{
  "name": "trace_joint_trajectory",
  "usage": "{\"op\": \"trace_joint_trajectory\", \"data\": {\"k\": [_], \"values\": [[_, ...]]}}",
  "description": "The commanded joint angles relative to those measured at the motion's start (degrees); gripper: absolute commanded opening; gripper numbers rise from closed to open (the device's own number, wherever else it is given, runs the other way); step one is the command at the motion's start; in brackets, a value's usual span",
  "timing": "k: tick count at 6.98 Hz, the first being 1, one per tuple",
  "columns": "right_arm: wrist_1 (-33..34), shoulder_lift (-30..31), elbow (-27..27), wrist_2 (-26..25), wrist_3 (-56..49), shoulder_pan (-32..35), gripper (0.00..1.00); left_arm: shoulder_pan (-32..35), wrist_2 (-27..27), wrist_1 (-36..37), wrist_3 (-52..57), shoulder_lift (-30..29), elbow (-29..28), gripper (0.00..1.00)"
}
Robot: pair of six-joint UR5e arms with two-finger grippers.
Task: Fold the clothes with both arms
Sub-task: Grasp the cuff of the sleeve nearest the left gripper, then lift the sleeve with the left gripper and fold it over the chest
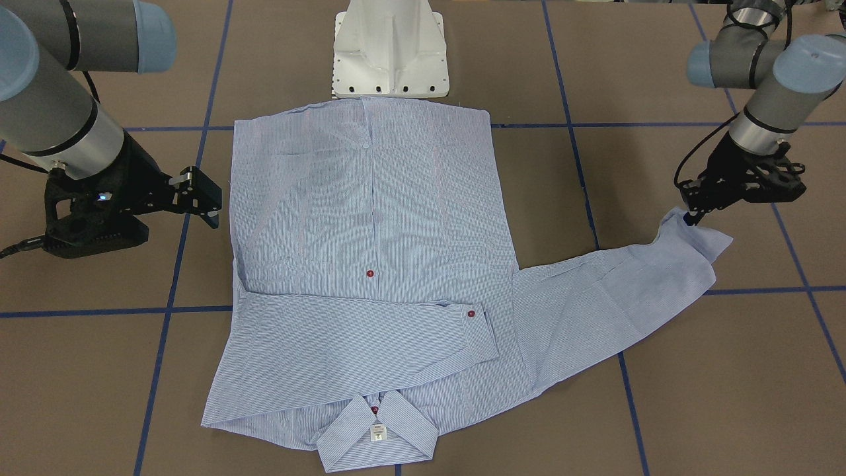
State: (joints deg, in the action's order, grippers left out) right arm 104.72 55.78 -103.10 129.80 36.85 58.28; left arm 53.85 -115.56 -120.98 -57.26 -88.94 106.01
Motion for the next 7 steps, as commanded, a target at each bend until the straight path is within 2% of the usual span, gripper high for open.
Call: {"op": "trace_joint_trajectory", "data": {"k": [1, 2, 3, 5, 6, 7], "values": [[0.14, 2.91, -1.83, 0.54, -0.2, 1.12, 1.0, 3.07, -4.11, 15.19, -0.66, -9.7, 6.93, 0.0], [0.14, 5.2, -3.41, 0.54, -0.46, 1.83, 1.0, 6.41, -7.89, 22.04, -0.75, -16.46, 7.02, 0.0], [0.4, 7.13, -5.25, 0.54, -0.55, 2.27, 1.0, 6.88, -8.18, 27.85, -1.8, -23.32, 7.02, 0.0], [0.4, 14.76, -9.38, 0.63, -1.25, 2.97, 1.0, 6.35, -8.19, 28.79, -12.32, -33.18, 2.74, 0.0], [0.4, 18.89, -10.79, 0.63, -6.82, 4.8, 1.0, 6.27, -8.88, 28.7, -16.36, -38.71, -0.86, 0.0], [0.32, 22.67, -11.15, 0.63, -12.53, 7.34, 1.0, 6.09, -13.15, 28.7, -20.14, -43.55, -2.81, 0.0]]}}
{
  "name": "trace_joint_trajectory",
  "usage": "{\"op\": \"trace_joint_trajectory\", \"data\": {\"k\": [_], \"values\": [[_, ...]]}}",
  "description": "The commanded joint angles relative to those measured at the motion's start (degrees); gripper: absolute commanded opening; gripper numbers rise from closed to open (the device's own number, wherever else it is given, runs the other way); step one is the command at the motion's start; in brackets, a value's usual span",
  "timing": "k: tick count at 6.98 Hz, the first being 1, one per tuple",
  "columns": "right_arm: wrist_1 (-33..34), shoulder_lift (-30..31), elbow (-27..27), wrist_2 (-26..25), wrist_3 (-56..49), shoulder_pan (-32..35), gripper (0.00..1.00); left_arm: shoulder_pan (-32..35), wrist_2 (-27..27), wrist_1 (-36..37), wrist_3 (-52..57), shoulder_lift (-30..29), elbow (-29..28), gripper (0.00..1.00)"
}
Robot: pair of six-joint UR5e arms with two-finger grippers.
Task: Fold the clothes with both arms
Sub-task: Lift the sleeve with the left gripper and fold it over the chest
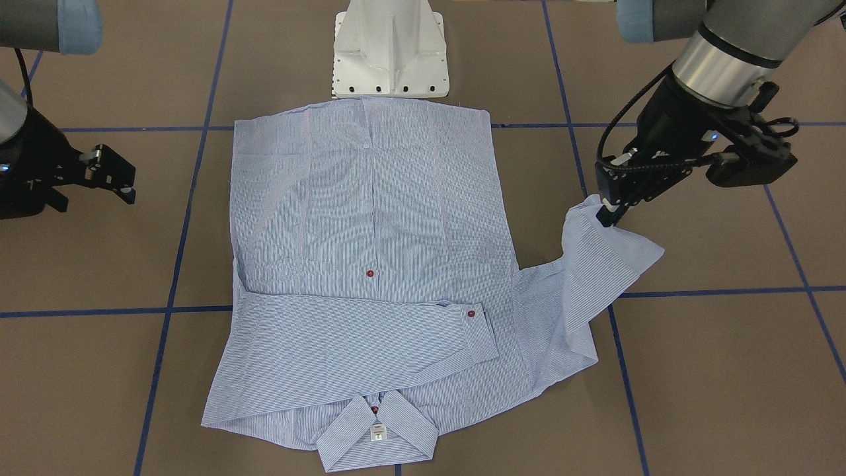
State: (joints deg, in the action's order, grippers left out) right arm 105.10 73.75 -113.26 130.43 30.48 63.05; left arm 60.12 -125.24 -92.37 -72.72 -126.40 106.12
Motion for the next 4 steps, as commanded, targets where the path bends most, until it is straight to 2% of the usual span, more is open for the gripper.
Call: {"op": "trace_joint_trajectory", "data": {"k": [1, 3, 4], "values": [[0.02, 6.13, -0.82, 0.09, -10.05, 5.04, 1.0, -0.87, -4.22, -0.26, -10.28, -10.49, -4.41, 0.0], [0.11, 6.24, -0.47, 0.09, -10.44, 5.59, 1.0, -5.16, -3.7, -3.14, -17.43, -15.18, -8.89, 0.0], [0.11, 6.24, -0.56, 0.09, -10.35, 5.59, 1.0, -6.06, -3.52, -8.13, -19.81, -14.85, -11.78, 0.0]]}}
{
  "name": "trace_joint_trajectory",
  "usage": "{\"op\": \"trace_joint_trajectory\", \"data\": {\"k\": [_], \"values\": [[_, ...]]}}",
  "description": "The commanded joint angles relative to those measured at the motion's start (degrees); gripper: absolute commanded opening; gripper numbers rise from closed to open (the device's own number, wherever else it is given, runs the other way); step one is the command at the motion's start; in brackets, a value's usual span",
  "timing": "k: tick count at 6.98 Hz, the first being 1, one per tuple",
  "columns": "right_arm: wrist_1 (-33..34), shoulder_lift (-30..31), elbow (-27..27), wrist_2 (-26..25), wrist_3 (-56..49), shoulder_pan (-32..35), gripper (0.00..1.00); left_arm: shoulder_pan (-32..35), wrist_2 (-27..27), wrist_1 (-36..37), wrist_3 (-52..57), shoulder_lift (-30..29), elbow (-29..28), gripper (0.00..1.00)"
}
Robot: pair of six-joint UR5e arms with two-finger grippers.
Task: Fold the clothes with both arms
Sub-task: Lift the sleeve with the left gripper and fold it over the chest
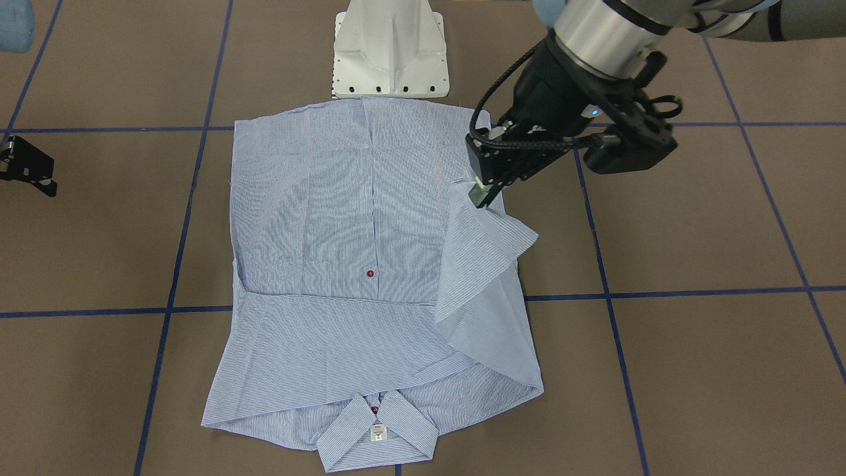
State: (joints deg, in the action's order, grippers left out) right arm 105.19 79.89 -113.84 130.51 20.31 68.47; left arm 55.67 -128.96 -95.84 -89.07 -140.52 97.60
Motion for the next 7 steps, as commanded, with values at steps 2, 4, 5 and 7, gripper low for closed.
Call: {"op": "trace_joint_trajectory", "data": {"k": [2, 4, 5, 7], "values": [[0.01, -0.35, 0.11, 0.0, -0.18, 0.09, 1.0, -2.05, 0.72, -10.57, -5.14, -0.63, -9.33, 0.0], [0.01, -0.44, 0.19, 0.0, -0.18, 0.09, 1.0, -4.32, 3.96, -16.36, -11.26, -0.81, -12.77, 0.0], [-0.07, -0.52, 0.54, 0.0, -0.18, 0.09, 1.0, -6.25, 5.72, -19.27, -13.04, -0.98, -13.92, 0.0], [0.01, -0.44, 0.55, 0.0, -0.18, 0.09, 1.0, -14.83, 14.98, -22.97, -13.4, -3.77, -17.93, 0.0]]}}
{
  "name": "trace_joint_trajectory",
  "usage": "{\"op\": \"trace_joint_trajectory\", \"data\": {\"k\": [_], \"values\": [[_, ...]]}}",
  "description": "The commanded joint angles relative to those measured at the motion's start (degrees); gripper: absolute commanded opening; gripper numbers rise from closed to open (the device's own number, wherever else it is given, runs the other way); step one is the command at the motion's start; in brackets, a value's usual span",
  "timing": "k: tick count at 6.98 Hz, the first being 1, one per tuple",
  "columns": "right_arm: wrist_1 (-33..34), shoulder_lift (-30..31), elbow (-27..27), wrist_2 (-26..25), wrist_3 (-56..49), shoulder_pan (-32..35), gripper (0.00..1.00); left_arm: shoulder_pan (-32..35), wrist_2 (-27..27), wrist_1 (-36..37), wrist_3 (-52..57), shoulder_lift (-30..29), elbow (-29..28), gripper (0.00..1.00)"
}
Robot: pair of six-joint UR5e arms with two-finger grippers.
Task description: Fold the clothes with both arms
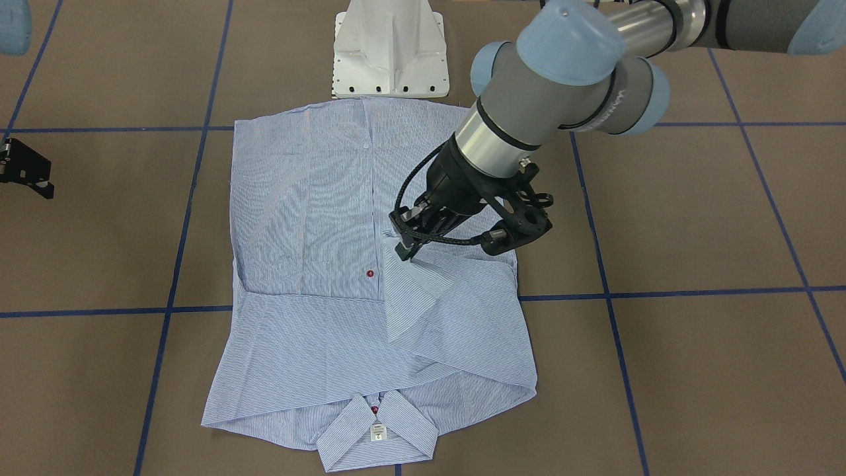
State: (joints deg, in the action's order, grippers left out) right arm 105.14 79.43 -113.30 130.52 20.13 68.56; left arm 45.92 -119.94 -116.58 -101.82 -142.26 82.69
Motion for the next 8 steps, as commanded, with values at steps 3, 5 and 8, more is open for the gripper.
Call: {"op": "trace_joint_trajectory", "data": {"k": [3, 5, 8], "values": [[-0.03, 0.02, 0.36, 0.0, 0.09, -0.09, 1.0, -13.29, 20.84, -16.27, -1.72, -8.64, -22.45, 0.0], [-0.03, -0.07, 0.54, 0.0, 0.09, -0.09, 1.0, -14.27, 25.88, -21.73, -1.02, -10.49, -29.85, 0.0], [-0.55, -0.15, 1.41, 1.4, 0.09, -0.09, 1.0, -17.61, 27.48, -21.24, 12.52, -10.32, -22.8, 1.0]]}}
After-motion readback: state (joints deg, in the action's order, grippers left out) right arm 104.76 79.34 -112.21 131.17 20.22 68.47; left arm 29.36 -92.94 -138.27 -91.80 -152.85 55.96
